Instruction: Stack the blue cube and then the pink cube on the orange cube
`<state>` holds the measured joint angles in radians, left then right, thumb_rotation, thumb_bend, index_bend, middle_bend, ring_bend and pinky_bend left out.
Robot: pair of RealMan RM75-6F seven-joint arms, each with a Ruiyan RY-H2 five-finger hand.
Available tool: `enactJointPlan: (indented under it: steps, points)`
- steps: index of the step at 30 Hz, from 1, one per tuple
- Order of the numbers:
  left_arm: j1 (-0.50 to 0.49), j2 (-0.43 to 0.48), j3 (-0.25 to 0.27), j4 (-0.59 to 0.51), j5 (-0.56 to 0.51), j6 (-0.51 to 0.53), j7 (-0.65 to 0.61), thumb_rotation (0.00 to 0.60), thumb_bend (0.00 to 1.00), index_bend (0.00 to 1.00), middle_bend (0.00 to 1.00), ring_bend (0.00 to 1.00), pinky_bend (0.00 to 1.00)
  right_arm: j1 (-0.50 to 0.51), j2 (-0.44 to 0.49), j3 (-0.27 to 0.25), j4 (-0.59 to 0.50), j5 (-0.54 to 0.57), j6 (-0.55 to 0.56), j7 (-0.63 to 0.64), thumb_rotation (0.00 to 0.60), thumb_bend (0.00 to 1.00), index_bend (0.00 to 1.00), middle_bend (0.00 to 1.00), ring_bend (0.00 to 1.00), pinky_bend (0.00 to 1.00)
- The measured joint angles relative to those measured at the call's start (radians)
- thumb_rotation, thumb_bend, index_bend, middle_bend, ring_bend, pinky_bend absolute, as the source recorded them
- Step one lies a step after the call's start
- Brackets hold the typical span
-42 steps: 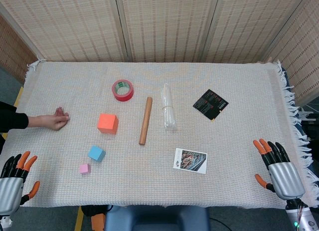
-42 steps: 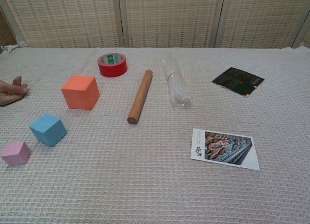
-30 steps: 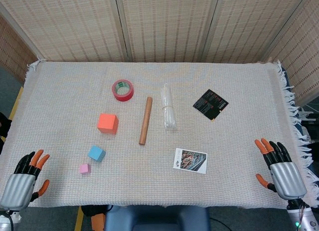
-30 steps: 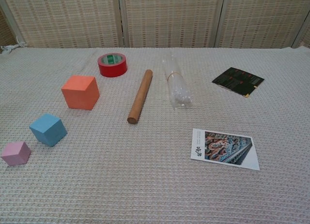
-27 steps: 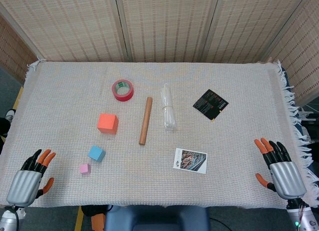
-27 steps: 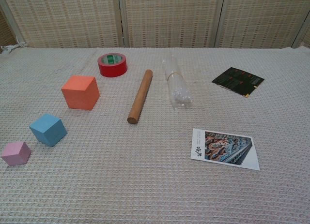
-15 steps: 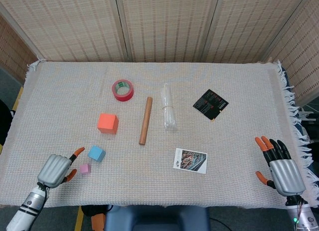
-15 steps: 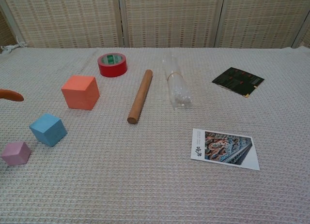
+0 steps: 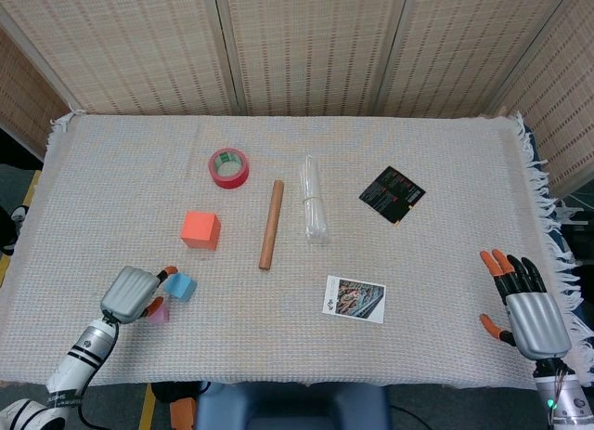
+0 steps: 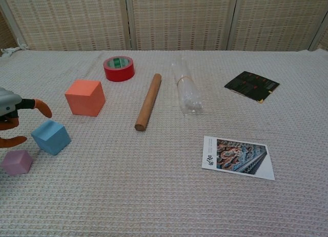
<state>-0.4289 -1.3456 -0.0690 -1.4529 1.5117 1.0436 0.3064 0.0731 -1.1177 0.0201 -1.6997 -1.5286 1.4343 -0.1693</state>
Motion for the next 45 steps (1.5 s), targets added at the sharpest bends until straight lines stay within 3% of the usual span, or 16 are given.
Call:
enactJointPlan:
  steps: [13, 20, 26, 31, 38, 45]
  points:
    - [-0.03, -0.053, 0.022, 0.068, 0.002, 0.007, -0.007, 0.6, 0.35, 0.21, 1.0, 0.96, 1.0, 0.001, 0.006, -0.001, -0.007, 0.006, -0.004, -0.003, 0.6, 0.15, 0.0, 0.0, 0.0, 0.0]
    - [-0.048, -0.084, 0.028, 0.11, 0.005, 0.004, -0.021, 0.6, 0.35, 0.3, 1.0, 0.96, 1.0, 0.003, 0.01, -0.002, -0.011, 0.012, -0.01, -0.004, 0.6, 0.15, 0.0, 0.0, 0.0, 0.0]
    - [-0.056, -0.122, 0.03, 0.169, 0.03, 0.046, -0.064, 0.6, 0.35, 0.47, 1.0, 0.96, 1.0, 0.003, 0.013, -0.003, -0.012, 0.011, -0.008, 0.0, 0.6, 0.16, 0.0, 0.0, 0.0, 0.0]
    - [-0.056, -0.135, 0.028, 0.186, 0.043, 0.087, -0.138, 0.6, 0.35, 0.49, 1.0, 0.96, 1.0, 0.004, 0.018, -0.008, -0.018, 0.01, -0.016, -0.006, 0.6, 0.15, 0.0, 0.0, 0.0, 0.0]
    - [-0.037, -0.073, 0.021, 0.088, 0.026, 0.126, -0.136, 0.6, 0.35, 0.48, 1.0, 0.98, 1.0, 0.004, 0.018, -0.01, -0.02, 0.007, -0.015, -0.008, 0.6, 0.15, 0.0, 0.0, 0.0, 0.0]
    - [-0.042, 0.047, -0.031, -0.12, -0.086, 0.112, 0.029, 0.6, 0.35, 0.5, 1.0, 0.98, 1.0, 0.007, 0.018, -0.011, -0.023, 0.008, -0.021, -0.006, 0.6, 0.15, 0.0, 0.0, 0.0, 0.0]
